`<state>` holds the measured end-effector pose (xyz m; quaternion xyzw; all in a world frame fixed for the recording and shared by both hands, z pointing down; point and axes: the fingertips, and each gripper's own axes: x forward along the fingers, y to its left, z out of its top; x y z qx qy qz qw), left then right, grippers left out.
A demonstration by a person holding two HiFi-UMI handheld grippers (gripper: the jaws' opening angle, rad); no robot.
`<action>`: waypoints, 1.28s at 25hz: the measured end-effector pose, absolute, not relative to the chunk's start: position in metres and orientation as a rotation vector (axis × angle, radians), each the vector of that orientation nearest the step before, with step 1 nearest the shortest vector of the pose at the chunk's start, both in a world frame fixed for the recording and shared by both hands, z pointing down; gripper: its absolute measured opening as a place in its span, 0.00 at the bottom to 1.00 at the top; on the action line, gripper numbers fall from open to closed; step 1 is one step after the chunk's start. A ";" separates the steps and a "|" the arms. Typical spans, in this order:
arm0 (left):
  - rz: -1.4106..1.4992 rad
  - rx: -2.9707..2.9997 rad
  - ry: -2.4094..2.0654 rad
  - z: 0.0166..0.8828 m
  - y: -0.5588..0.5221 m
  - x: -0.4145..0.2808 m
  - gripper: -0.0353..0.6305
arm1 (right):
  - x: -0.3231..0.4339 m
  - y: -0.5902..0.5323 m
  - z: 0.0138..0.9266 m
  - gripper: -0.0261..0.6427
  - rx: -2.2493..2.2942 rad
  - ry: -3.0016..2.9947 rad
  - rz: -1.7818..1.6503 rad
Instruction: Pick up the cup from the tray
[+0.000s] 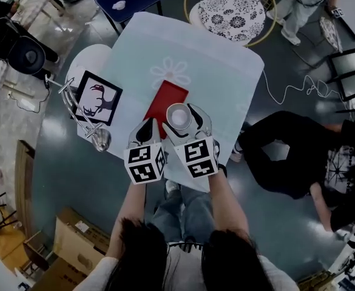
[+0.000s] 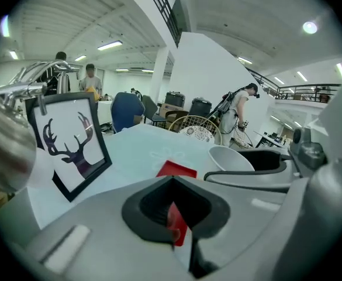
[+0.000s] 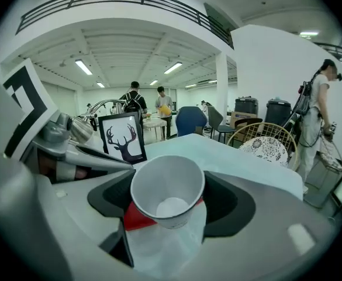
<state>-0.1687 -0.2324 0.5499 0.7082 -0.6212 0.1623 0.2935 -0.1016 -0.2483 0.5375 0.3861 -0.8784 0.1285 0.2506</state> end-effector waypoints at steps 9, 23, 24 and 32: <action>0.469 2.004 -1.548 0.543 -0.239 -0.107 0.05 | -0.029 -0.249 0.534 0.60 1.237 -2.330 0.415; 0.495 2.064 -1.475 0.556 -0.263 -0.048 0.05 | 0.022 -0.263 0.570 0.60 1.269 -2.298 0.465; 0.496 2.062 -1.477 0.557 -0.264 -0.047 0.05 | 0.022 -0.264 0.574 0.60 1.263 -2.299 0.470; 0.521 2.048 -1.485 0.568 -0.263 -0.048 0.05 | 0.020 -0.264 0.587 0.60 1.247 -2.327 0.461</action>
